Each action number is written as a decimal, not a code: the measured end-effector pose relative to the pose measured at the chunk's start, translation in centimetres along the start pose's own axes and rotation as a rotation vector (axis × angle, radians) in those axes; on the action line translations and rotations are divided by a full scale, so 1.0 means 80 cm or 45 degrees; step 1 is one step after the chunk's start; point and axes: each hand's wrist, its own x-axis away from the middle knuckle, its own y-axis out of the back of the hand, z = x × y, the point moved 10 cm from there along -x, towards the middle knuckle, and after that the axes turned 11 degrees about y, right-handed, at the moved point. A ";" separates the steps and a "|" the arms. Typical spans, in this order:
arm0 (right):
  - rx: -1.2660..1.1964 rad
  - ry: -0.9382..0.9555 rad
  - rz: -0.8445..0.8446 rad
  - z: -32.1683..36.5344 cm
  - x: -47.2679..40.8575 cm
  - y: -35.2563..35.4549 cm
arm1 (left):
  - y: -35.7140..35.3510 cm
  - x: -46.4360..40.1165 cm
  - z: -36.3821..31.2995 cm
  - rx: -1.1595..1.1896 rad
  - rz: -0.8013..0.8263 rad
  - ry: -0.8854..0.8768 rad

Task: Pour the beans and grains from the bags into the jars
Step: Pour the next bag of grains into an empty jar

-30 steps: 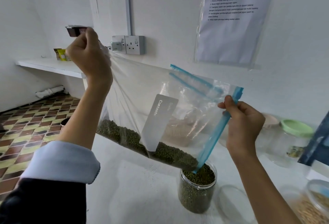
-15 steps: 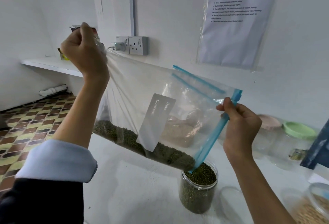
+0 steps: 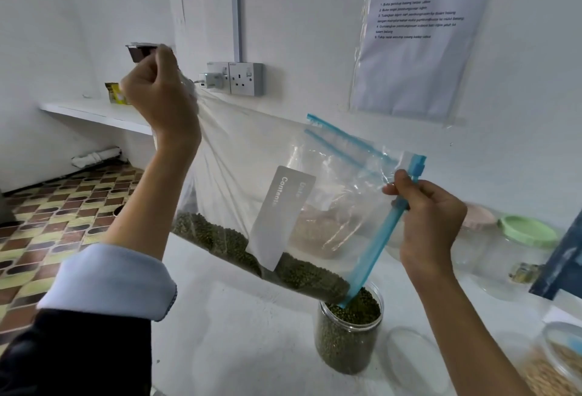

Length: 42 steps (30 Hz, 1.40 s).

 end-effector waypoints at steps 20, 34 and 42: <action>0.086 -0.039 0.047 -0.022 -0.015 -0.012 | 0.006 -0.013 0.003 -0.074 -0.019 -0.066; 0.077 0.003 0.044 -0.012 -0.014 0.000 | -0.003 -0.006 0.007 -0.027 0.008 -0.032; 0.051 0.002 0.064 -0.007 -0.007 -0.006 | -0.007 -0.008 -0.001 0.009 0.024 -0.028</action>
